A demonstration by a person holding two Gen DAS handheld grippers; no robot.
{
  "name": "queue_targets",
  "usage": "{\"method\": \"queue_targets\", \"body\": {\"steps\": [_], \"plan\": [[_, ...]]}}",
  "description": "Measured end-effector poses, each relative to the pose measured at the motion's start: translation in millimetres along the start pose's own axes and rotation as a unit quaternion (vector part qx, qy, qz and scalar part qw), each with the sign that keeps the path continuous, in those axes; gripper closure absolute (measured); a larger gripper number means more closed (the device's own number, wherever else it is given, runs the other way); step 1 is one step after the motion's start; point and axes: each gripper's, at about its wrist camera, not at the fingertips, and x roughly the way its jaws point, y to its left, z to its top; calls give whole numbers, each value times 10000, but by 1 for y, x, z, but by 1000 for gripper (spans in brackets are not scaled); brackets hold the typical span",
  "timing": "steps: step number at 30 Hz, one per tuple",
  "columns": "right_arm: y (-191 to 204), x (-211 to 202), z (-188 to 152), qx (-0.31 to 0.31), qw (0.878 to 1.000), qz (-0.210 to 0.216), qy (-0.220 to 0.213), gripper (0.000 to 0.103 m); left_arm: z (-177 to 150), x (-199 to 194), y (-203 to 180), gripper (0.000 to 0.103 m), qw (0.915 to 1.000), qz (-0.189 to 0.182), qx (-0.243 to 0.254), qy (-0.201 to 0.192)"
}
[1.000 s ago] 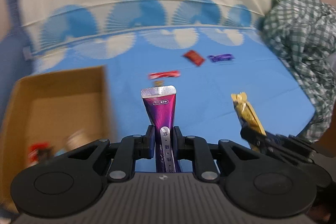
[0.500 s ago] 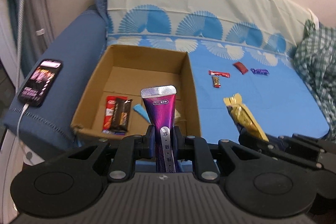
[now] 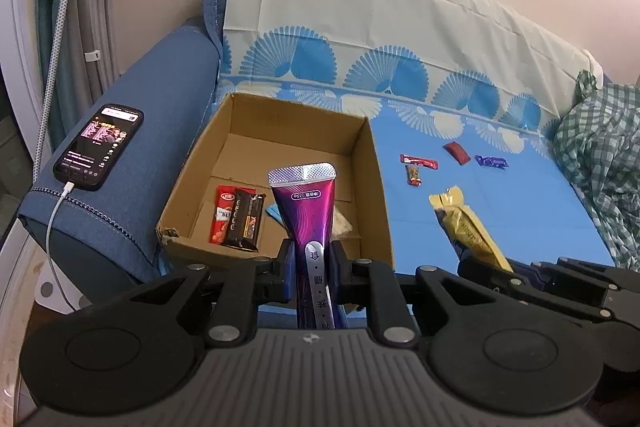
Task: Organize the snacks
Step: 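Carry the purple tube and yellow bar over the box with both tools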
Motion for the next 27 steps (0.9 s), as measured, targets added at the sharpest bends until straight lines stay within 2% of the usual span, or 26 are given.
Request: {"method": "queue_targets", "body": {"steps": [13, 27], "plan": [[-1, 35, 5, -95, 9991, -73, 398, 89, 20, 32, 12, 85, 9998, 97, -147, 133], [-3, 94, 38, -77, 9982, 12, 596, 89, 71, 82, 33, 85, 9992, 191, -358, -42]]}}
